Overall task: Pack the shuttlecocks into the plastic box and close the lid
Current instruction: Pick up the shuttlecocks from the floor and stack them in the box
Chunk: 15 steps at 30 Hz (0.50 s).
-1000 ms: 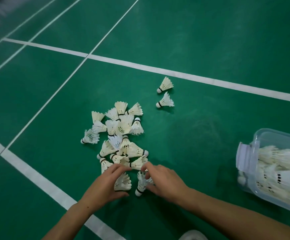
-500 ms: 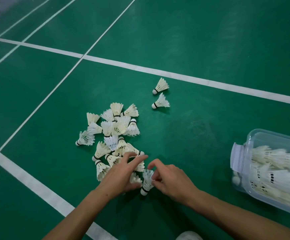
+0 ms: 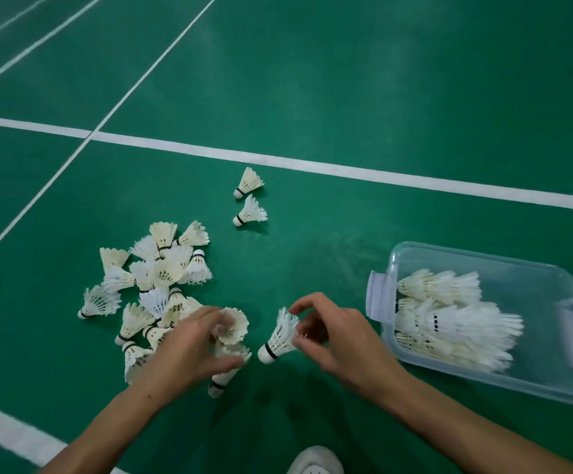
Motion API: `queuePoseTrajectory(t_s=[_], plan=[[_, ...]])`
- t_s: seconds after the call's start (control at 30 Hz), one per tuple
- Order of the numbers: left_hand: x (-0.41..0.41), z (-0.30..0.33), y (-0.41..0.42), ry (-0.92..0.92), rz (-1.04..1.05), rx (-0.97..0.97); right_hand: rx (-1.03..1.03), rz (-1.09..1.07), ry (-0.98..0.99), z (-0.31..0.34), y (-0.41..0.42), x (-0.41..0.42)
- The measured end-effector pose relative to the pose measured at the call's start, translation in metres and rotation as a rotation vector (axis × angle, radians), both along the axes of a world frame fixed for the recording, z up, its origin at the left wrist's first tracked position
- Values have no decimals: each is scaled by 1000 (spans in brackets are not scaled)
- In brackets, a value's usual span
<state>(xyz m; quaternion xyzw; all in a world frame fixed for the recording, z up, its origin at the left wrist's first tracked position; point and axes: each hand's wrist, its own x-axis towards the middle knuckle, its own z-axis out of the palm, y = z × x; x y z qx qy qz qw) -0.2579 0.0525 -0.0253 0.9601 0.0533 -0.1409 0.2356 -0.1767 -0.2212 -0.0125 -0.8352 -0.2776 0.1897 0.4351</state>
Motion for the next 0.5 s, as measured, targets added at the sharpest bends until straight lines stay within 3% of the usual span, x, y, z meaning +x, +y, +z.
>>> queuePoseTrajectory(t_s=[0.23, 0.5], plan=[[66, 82, -104, -246, -193, -178, 246, -434, -8, 50, -105, 14], [142, 95, -203, -346, -429, -210, 224, -777, -53, 49, -210, 35]])
